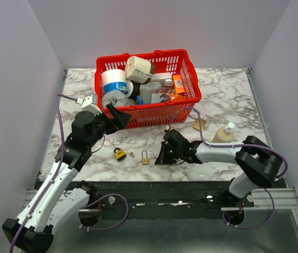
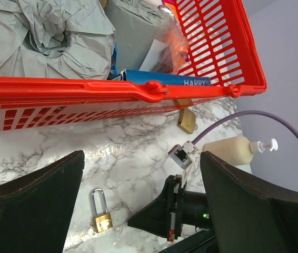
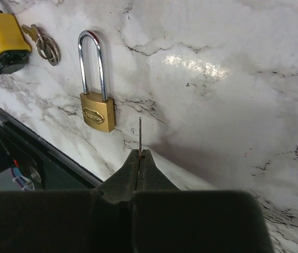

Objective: Lock with the key
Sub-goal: Place the key at the center of the board.

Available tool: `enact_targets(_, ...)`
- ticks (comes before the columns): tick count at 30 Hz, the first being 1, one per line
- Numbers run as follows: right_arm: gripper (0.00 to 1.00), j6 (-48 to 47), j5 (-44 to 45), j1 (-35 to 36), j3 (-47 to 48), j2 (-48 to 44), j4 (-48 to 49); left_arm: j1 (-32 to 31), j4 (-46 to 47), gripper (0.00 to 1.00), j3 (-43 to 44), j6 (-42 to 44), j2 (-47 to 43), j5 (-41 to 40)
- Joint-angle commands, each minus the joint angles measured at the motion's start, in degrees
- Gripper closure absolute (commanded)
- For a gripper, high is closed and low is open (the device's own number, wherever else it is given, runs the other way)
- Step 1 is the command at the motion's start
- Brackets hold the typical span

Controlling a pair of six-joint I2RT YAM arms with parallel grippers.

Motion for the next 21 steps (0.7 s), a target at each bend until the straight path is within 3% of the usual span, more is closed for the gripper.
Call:
enact_targets(1, 0.99, 2.46, -0.25, 0.16, 2.11, 2.11, 1.99, 0.94, 0.93, 0.01, -0.60, -2.00, -0.66, 0.97)
enact_targets(5, 0.96, 3.08, -0.51, 0.16, 2.90, 3.60, 1.99, 1.29, 0.58, 0.01, -1.13, -2.27, -0.92, 1.06)
enact_targets(8, 0.87, 3.78, -0.69, 0.25, 3.16, 4.39, 1.90, 1.64, 0.31, 0.01, -1.22, -2.27, -1.36, 1.05)
enact_targets(12, 0.66, 4.66, -0.95, 0.25, 3.08, 4.83, 1.64, 1.82, -0.13, 0.01, -1.48, -2.18, -1.80, 1.05)
enact_targets(21, 0.51, 3.26, -0.51, 0.16, 4.48, 1.85, -2.99, 2.17, -0.04, 0.01, -1.75, -2.00, -2.15, 0.97)
